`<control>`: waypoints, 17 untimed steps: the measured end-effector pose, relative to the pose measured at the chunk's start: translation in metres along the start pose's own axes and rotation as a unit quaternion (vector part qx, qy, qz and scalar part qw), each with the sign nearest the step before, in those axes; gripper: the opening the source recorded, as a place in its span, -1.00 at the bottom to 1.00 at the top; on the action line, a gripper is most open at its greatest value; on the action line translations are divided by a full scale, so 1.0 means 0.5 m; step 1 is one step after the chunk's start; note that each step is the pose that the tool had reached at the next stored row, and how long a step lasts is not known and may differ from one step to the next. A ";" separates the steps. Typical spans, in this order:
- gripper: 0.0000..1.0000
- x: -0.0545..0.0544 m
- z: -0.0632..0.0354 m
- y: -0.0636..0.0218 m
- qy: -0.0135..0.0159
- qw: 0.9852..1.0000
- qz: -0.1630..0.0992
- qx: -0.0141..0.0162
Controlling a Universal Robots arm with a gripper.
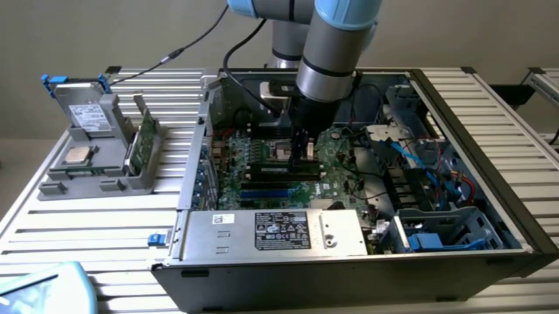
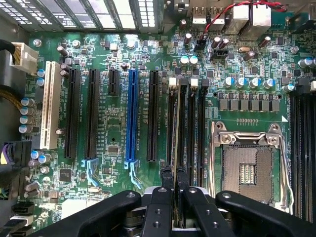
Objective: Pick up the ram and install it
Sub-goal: 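Insert the ram into the slot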
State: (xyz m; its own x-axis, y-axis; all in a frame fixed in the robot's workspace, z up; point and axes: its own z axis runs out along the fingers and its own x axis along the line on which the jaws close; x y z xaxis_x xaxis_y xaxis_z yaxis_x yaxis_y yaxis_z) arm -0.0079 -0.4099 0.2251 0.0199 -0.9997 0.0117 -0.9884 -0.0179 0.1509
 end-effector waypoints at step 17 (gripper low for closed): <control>-0.73 0.000 -0.008 0.001 0.014 1.000 0.003 0.011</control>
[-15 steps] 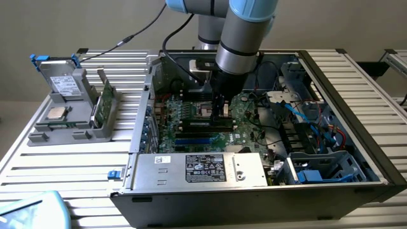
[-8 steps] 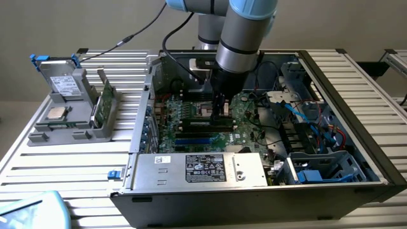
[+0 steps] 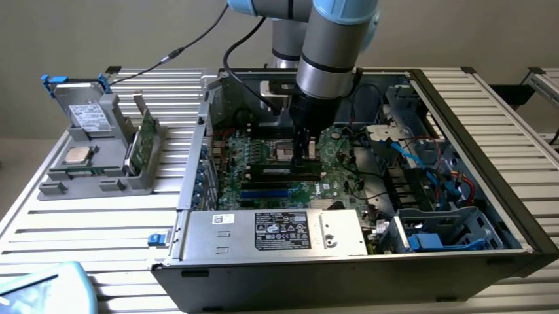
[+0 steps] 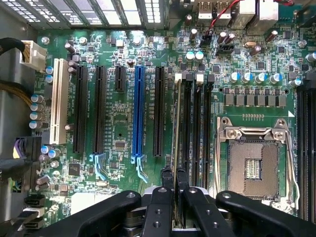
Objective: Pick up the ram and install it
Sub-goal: 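Insert the ram into the slot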
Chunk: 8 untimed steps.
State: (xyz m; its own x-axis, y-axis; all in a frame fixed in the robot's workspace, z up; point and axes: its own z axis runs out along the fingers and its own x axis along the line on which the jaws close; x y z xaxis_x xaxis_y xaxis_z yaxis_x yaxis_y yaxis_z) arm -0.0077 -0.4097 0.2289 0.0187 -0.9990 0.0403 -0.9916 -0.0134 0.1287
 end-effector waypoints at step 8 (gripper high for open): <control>-0.73 -0.001 0.007 -0.001 0.000 1.000 0.000 0.000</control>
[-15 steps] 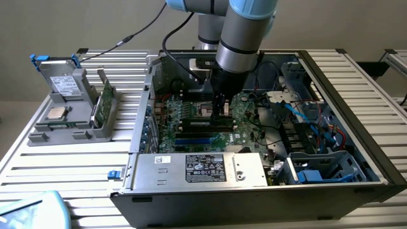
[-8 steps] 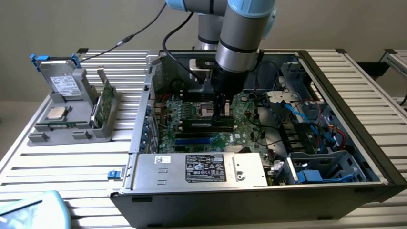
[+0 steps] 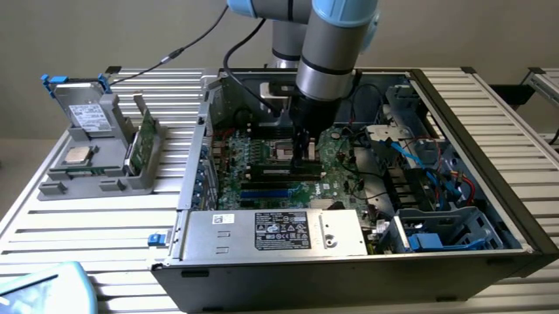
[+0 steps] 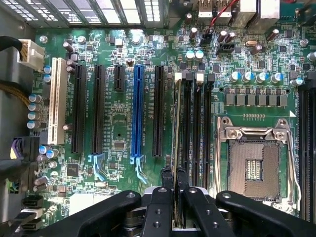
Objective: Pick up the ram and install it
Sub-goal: 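Insert the ram into the slot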
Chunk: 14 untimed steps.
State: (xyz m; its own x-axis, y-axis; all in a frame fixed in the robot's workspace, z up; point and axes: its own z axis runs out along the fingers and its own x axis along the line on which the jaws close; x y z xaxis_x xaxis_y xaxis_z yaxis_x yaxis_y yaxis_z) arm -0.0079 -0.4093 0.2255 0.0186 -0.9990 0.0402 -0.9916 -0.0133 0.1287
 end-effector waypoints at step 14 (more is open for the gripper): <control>-0.73 0.000 0.002 0.000 -0.002 1.000 0.008 -0.001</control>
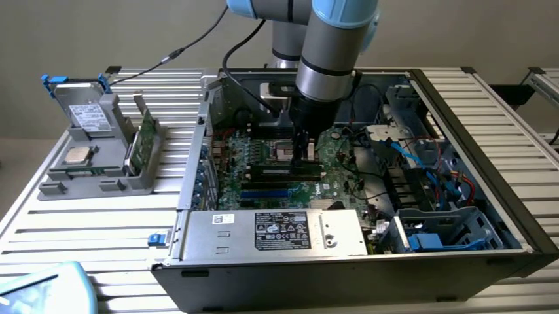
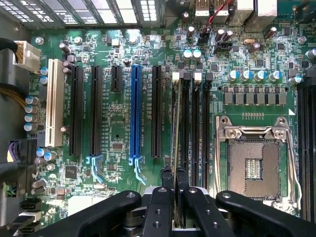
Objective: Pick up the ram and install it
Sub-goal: 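Insert the ram into the slot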
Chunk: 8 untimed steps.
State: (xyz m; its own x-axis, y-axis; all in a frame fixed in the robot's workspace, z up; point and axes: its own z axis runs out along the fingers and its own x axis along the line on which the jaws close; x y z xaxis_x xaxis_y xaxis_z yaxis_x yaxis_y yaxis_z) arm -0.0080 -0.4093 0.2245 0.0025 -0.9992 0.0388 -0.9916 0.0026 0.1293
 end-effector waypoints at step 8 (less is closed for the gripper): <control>-0.73 -0.001 0.000 0.000 0.000 1.000 0.000 0.000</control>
State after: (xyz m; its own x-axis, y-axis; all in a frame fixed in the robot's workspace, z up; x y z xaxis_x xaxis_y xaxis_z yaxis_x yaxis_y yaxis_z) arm -0.0081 -0.4089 0.2245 0.0022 -0.9992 0.0390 -0.9915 0.0029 0.1303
